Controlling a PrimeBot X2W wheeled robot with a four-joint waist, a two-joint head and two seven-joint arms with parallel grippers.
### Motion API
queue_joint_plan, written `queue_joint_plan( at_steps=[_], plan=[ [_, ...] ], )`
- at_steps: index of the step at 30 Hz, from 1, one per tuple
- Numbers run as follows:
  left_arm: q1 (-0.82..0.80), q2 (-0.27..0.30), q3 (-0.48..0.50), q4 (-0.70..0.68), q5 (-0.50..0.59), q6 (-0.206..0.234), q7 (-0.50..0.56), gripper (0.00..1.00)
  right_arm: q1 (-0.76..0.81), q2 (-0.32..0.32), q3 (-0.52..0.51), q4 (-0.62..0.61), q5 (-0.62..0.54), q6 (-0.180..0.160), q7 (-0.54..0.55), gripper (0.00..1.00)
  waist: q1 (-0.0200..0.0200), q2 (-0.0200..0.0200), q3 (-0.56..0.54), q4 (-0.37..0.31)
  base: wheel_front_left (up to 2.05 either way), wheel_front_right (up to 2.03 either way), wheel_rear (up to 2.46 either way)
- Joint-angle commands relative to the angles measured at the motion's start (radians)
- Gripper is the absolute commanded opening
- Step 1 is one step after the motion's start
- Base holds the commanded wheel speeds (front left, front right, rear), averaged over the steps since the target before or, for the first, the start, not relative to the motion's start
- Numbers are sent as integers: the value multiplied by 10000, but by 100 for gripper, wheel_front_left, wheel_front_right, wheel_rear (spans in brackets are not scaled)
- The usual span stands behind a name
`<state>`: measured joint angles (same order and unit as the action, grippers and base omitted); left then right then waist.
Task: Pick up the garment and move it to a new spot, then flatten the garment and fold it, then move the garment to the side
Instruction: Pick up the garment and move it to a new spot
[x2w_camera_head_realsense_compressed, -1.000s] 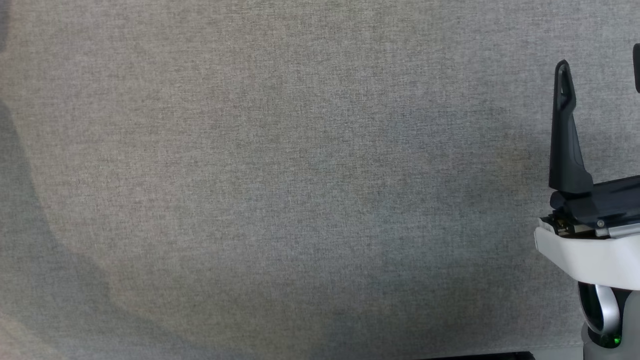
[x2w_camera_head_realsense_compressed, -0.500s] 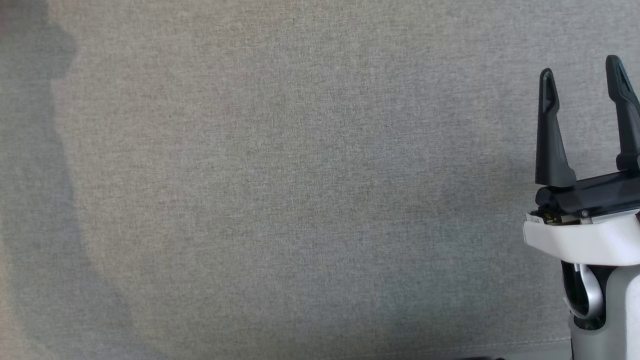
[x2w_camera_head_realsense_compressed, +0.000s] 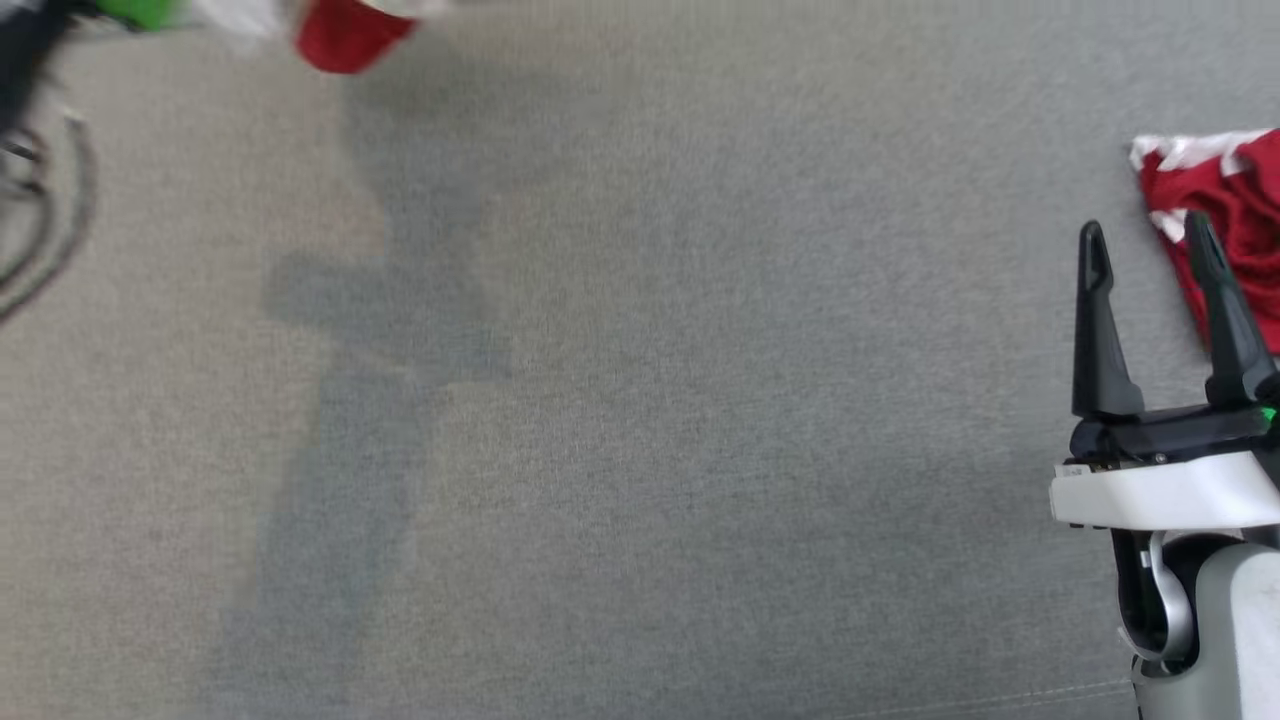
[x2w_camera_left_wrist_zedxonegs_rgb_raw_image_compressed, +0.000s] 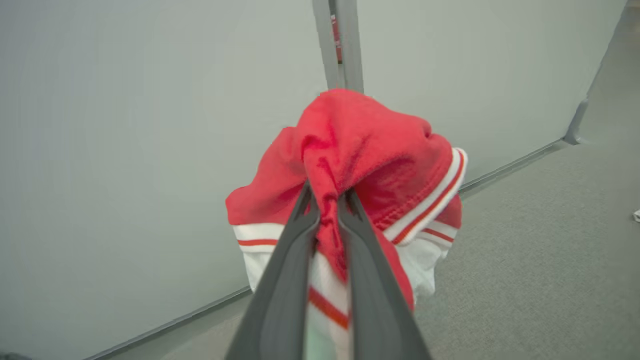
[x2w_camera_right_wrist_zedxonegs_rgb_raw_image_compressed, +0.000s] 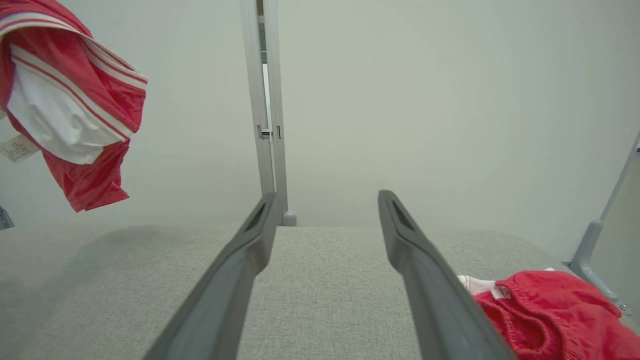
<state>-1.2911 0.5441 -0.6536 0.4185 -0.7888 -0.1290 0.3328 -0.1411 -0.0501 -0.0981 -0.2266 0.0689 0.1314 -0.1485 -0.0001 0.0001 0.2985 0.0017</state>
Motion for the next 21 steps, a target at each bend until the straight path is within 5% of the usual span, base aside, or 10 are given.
queue_joint_plan(
  at_steps=[1,11,21],
  plan=[
    [270,-181,-194,-330,-196,-12,-19,0,186,-7,-96,93,113,-15,-95,100,1,-1,-1437,-393,0,0,0],
    [2263,-1729,-1753,-2262,-986,185,-716,0,707,-7,-427,491,409,-15,-392,100,1,-1,-1833,-856,0,0,0],
    [5277,-2937,-2591,150,-391,755,-3638,0,456,-8,332,824,658,-15,-647,100,1,-1,-899,-1455,0,0,0]
  ],
)
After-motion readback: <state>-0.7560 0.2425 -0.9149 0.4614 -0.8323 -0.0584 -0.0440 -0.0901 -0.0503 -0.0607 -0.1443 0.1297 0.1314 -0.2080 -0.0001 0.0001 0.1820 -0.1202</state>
